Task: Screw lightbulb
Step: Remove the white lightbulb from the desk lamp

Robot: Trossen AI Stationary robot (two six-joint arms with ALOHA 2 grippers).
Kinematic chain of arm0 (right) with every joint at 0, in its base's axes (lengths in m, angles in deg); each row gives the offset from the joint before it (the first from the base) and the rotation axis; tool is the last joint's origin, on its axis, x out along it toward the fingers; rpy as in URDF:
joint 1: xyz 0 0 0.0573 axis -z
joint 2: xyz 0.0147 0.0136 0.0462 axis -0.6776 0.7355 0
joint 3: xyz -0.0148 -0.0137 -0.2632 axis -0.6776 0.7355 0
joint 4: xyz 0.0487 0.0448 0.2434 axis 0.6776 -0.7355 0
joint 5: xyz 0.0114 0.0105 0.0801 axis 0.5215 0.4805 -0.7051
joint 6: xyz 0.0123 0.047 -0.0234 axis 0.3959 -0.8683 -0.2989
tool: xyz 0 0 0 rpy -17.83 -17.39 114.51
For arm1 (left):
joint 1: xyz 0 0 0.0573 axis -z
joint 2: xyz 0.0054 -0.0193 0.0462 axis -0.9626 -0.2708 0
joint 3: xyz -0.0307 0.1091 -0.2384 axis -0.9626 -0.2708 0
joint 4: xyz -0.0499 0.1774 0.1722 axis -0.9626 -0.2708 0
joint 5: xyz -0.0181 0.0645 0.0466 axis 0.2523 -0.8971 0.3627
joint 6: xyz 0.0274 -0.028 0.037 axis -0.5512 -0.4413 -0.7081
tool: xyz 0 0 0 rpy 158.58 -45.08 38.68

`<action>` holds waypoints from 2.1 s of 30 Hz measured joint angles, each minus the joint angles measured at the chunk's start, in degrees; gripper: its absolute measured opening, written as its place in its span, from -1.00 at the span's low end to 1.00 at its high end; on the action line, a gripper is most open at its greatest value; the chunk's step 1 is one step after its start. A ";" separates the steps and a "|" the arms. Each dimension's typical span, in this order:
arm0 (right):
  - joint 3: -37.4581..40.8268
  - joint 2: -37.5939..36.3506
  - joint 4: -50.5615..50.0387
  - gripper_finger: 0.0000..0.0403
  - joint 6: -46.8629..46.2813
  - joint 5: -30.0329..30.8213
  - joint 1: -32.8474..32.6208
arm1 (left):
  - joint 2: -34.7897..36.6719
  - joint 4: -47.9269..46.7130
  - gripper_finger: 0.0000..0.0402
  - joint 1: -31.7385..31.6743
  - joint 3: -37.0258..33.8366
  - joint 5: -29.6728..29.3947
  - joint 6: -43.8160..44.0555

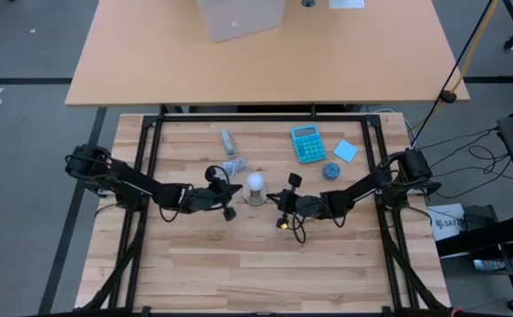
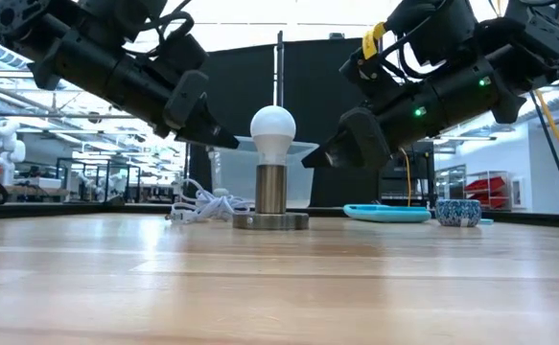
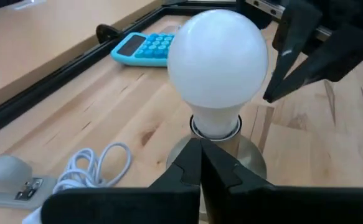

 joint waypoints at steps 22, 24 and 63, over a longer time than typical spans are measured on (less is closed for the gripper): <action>0.02 0.00 -3.03 -1.00 -1.08 -1.69 -0.70 | -0.07 -0.37 -1.00 4.19 -1.95 -1.36 2.64; 0.04 0.00 -3.14 -1.00 -1.05 -1.70 -0.70 | -0.07 3.53 -1.00 4.21 -3.41 -1.43 1.68; 9.19 0.00 27.03 -0.93 -0.49 -4.70 0.55 | 3.96 14.49 -0.94 -0.74 -11.80 6.20 4.72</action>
